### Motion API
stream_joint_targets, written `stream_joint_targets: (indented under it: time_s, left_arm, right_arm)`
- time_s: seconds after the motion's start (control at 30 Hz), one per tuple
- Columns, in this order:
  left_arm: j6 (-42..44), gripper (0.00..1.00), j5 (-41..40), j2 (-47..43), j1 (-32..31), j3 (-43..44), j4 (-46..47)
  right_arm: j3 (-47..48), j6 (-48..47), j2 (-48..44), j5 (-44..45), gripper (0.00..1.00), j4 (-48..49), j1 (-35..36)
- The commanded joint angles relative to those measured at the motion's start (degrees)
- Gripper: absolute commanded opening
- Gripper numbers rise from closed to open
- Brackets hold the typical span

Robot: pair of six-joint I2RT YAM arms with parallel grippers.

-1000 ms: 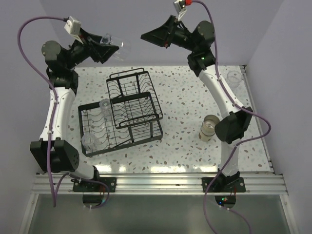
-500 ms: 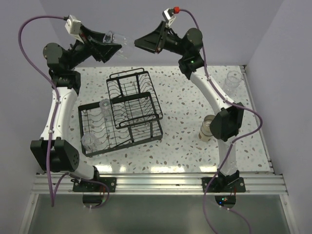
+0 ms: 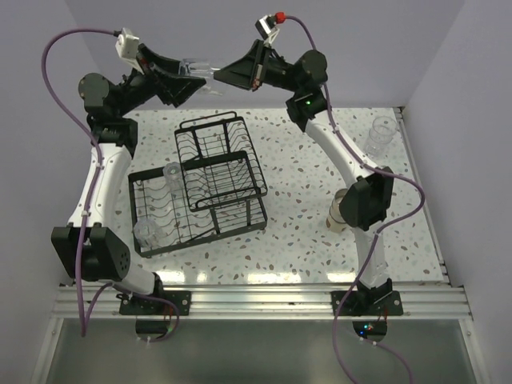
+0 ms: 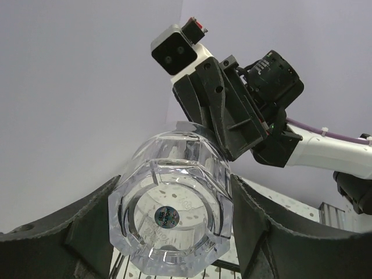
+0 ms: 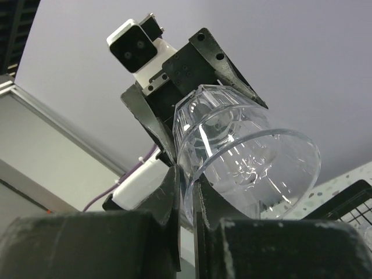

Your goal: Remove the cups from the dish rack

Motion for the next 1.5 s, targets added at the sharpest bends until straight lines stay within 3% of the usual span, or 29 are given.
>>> stream_joint_targets:
  time_s: [0.0,0.1,0.13,0.3,0.4,0.57,0.6,0.73,0.8,0.97,1.47]
  left_arm:
    - [6.72,0.38,-2.45,-1.37,-0.27,-1.02,-0.99]
    - [11.82,0.75,-4.39,-2.17,-0.36,-1.02,-6.97]
    - [13.06,1.0,-5.52,-2.43,-0.27,-0.76,-8.47]
    - [23.41,1.0,-8.95,-2.52,-0.27,2.14,-21.72]
    - [31.69,1.0,-14.65,-2.61,-0.27,4.95,-31.75]
    - [41.61,1.0,-24.85,-4.27,-0.36,4.7,-40.29]
    - [42.51,1.0,-26.26,-4.71,-0.27,4.26,-40.83]
    - [45.15,1.0,-32.85,-6.73,-0.36,1.45,-42.15]
    - [45.68,1.0,-33.83,-7.17,-0.27,0.39,-42.5]
    - [46.38,1.0,-33.66,-8.06,-0.27,-1.11,-42.42]
    - [48.93,1.0,-33.74,-10.69,-0.27,-8.14,-41.27]
  right_arm:
    - [2.5,-4.14,-0.74,0.96,0.0,-2.59,0.54]
    - [2.24,-9.24,-1.97,1.48,0.0,-9.52,0.02]
    - [2.23,-12.57,-2.5,1.75,0.0,-13.11,-0.16]
    - [3.46,-27.13,-5.92,7.35,0.0,-27.7,-4.54]
    - [6.36,-40.31,-7.77,13.51,0.0,-48.83,-8.67]
    - [8.12,-59.32,-10.67,36.16,0.0,-68.4,-13.87]
    - [8.38,-66.14,-10.59,40.12,0.0,-73.74,-14.14]
    - [10.49,-77.8,-7.96,59.99,0.0,-84.39,-15.37]
    - [9.45,-81.48,-7.33,68.7,0.0,-86.01,-17.03]
    - [6.02,-81.33,-5.93,73.82,0.0,-88.12,-23.79]
    - [5.92,-82.74,-0.66,67.86,0.0,-84.87,-28.99]
